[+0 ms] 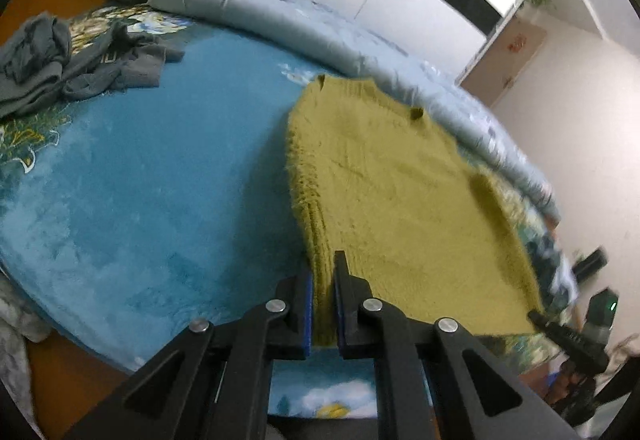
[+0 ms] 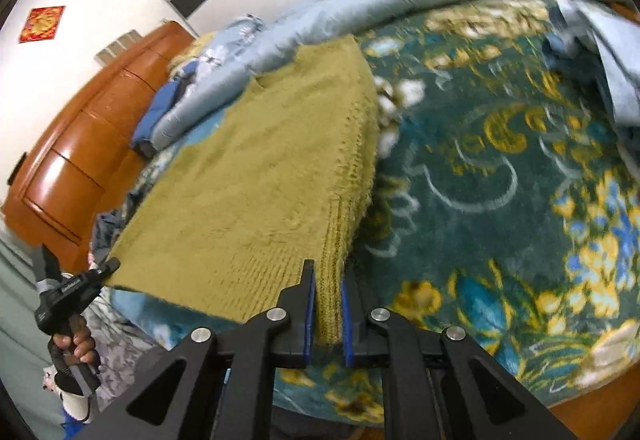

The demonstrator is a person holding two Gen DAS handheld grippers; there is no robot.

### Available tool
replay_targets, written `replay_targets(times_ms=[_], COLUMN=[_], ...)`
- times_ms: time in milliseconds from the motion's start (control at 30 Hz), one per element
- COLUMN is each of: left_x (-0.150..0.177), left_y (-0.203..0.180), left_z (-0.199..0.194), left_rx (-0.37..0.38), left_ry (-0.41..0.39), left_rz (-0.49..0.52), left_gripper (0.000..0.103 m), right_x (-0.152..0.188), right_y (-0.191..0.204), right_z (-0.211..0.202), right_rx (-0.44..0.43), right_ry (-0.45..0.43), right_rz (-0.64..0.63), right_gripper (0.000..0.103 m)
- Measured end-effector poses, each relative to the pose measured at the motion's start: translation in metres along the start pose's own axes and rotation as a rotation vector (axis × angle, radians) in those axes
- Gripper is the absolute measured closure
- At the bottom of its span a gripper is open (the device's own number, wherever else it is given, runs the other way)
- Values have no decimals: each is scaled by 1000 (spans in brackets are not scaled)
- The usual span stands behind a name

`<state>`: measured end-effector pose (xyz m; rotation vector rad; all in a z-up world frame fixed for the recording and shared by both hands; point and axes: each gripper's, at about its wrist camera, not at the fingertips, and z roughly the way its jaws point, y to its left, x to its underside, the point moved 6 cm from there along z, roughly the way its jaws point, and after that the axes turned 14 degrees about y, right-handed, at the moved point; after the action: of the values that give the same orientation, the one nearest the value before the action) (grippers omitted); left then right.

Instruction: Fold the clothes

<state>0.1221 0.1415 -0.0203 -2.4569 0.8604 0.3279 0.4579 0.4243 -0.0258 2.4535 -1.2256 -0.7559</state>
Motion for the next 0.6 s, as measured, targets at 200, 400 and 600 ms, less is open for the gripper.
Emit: replay_targets(times_ms=[200, 400, 600], left_x=[15, 14, 8], left_y=[16, 9, -3], left_z=[42, 44, 10], left_rx=[-50, -50, -16], left_ry=[79, 87, 37], left_rz=[-19, 34, 109], left_gripper=[94, 92, 87], right_x=[6, 5, 2], right_y=[-25, -22, -10], right_z=[22, 24, 9], right_rx=[-18, -9, 54], right_ry=[42, 40, 0], right_rz=[71, 61, -7], right_gripper=[92, 91, 82])
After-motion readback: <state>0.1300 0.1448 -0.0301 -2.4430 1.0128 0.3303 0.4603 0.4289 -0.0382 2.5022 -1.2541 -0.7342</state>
